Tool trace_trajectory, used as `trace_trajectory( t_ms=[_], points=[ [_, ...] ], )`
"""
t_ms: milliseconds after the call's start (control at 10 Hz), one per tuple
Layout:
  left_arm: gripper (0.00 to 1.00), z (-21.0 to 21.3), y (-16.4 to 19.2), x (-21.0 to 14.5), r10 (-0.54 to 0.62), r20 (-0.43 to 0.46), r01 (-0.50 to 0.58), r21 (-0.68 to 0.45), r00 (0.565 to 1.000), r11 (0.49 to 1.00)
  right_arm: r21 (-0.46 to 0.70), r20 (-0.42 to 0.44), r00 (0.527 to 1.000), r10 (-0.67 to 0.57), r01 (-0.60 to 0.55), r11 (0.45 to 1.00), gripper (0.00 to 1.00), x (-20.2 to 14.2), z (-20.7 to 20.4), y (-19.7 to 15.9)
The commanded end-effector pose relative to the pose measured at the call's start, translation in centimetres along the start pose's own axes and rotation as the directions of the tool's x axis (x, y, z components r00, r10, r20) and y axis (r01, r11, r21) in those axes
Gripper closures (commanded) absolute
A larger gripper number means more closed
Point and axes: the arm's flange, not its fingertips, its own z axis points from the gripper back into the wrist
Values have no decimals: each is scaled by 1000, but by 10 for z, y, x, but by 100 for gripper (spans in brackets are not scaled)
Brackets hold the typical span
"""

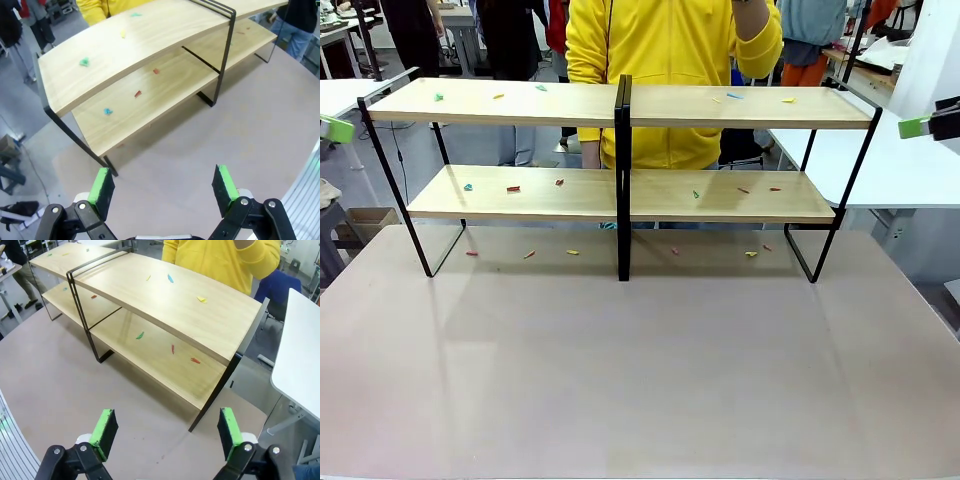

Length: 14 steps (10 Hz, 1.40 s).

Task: Clean the shelves.
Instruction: Pick up the Duster when the human hands it over.

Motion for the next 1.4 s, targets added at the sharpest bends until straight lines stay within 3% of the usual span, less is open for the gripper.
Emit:
trace_trajectory(
  t_ms=[0,500,700,800,900,1300],
  points=[
    [0,-14,-32,-42,20,25,-21,26,999,999,-13,13,999,40,-40,999,0,-22,-4,3],
    [0,-5,-31,-36,91,189,-101,44,978,994,22,-8,999,51,-51,998,0,-22,-14,1],
    [0,-10,-33,-34,92,169,-106,78,981,991,26,-10,998,56,-56,998,0,-21,-17,1],
    [0,-12,-34,-33,85,106,-93,74,991,993,26,-12,998,55,-55,998,0,-20,-17,1],
    [0,13,2,20,76,164,-87,59,984,995,24,-6,999,51,-51,998,0,-20,-17,1],
    [0,13,2,20,76,164,-87,59,984,995,34,63,998,25,-27,999,0,-18,-19,0]
  ],
)
